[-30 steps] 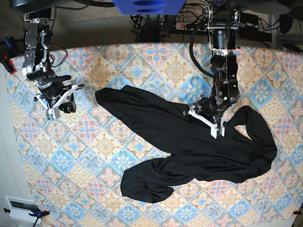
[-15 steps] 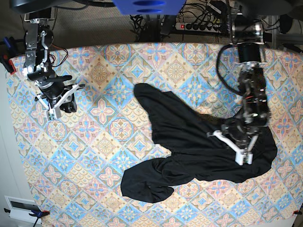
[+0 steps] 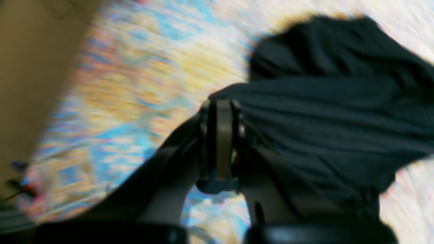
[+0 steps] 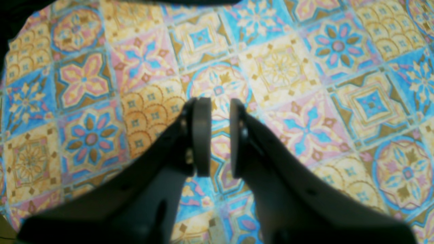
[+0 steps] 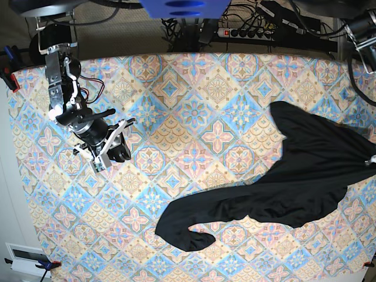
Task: Layout the t-shirt on the table in an organized manner, then fold the t-shirt properly
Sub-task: 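Pull the shirt body toward the table edge with the left gripper, then grasp the shirt with both grippers near its middle, then lift and gather the shirt toward the table center with both grippers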
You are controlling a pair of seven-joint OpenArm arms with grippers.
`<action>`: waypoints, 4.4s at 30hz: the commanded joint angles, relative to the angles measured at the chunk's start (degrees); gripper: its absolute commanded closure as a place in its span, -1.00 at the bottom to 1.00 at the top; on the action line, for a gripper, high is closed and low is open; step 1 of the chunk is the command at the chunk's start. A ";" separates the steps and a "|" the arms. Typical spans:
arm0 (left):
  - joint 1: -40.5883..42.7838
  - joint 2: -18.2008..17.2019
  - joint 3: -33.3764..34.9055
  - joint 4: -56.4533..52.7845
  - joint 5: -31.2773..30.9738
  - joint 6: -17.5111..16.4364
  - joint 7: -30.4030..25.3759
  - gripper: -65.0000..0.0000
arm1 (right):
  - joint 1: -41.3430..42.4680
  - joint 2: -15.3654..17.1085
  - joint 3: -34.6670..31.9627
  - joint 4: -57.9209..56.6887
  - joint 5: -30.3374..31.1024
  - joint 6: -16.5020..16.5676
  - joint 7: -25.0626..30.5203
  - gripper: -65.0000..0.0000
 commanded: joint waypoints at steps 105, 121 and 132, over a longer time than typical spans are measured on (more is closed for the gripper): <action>-27.38 33.70 21.66 -44.04 20.61 -1.40 -26.34 0.16 | 32.86 -21.74 -37.43 -33.67 -25.09 -0.17 7.81 -0.09; -20.44 44.69 38.80 -22.67 20.44 -1.48 -18.51 1.00 | 31.11 -13.83 -26.00 -30.15 -25.00 -0.17 7.72 -0.09; -6.64 49.26 62.62 -1.75 20.44 -1.57 -6.73 1.00 | 28.38 -4.33 -18.27 -26.81 -25.00 -0.08 7.72 -0.09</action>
